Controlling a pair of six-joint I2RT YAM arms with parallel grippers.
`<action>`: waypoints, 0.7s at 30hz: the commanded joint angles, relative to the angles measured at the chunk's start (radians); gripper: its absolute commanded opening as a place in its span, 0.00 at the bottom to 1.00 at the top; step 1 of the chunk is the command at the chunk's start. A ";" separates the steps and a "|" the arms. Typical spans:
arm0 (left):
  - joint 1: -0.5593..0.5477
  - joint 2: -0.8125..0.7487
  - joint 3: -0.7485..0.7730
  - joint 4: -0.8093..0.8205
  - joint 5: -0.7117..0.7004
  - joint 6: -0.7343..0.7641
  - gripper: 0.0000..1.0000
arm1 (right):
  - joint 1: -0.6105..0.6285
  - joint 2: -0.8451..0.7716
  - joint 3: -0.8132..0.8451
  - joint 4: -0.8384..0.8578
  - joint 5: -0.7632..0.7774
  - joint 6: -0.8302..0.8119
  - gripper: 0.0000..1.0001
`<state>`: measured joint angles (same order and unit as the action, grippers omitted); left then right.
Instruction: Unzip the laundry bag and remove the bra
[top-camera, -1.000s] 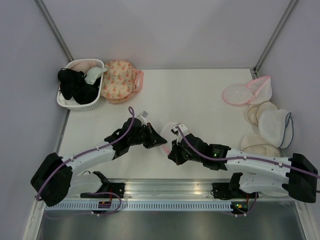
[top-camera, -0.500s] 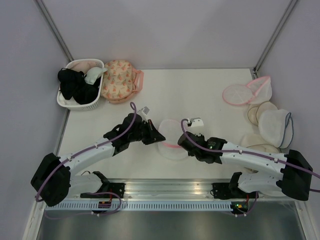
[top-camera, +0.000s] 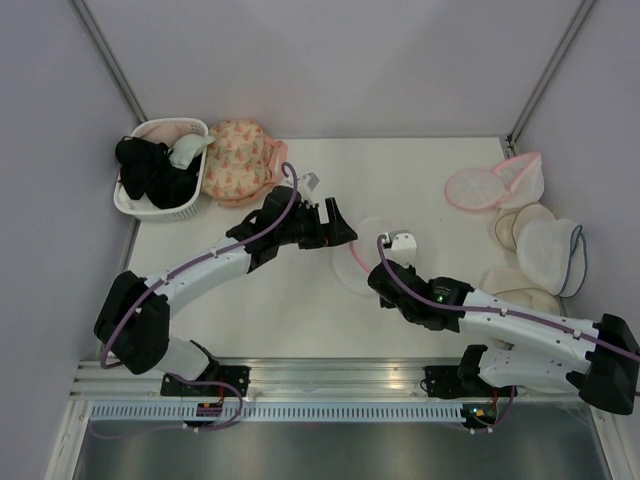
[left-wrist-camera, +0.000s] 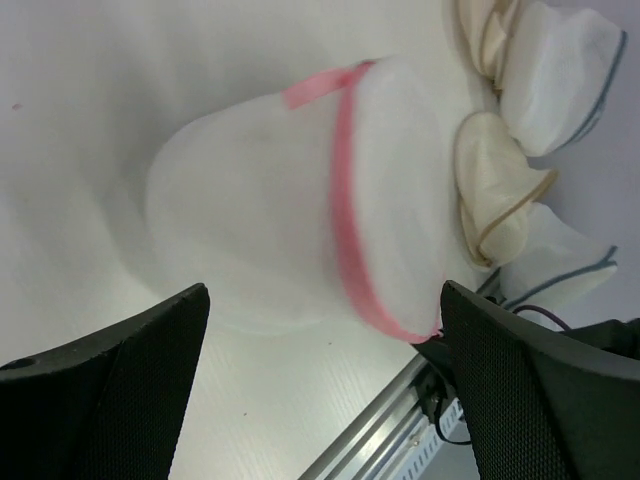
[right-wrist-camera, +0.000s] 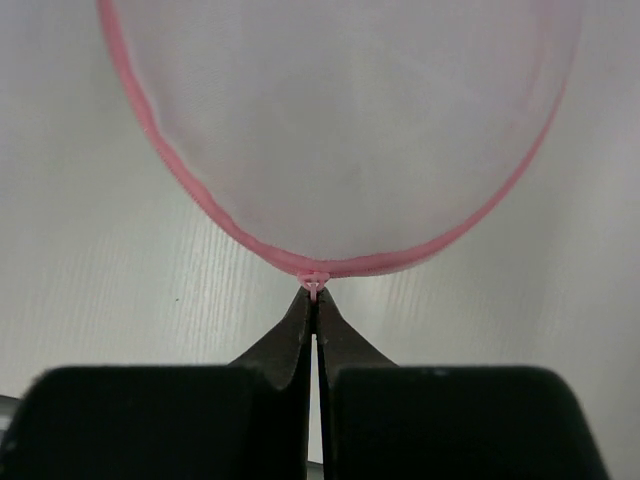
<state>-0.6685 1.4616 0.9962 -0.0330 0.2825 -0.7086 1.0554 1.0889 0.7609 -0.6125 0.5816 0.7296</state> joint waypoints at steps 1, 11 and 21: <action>0.001 -0.075 -0.065 -0.108 -0.144 -0.035 1.00 | -0.005 -0.041 -0.025 0.091 -0.064 -0.039 0.00; -0.063 -0.222 -0.333 0.165 0.035 -0.313 1.00 | -0.003 -0.005 -0.091 0.481 -0.621 -0.194 0.00; -0.166 -0.076 -0.343 0.373 0.089 -0.354 0.72 | -0.005 0.025 -0.074 0.468 -0.644 -0.202 0.00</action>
<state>-0.8207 1.3636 0.6586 0.1997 0.3244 -1.0317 1.0500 1.1324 0.6609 -0.1841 -0.0364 0.5438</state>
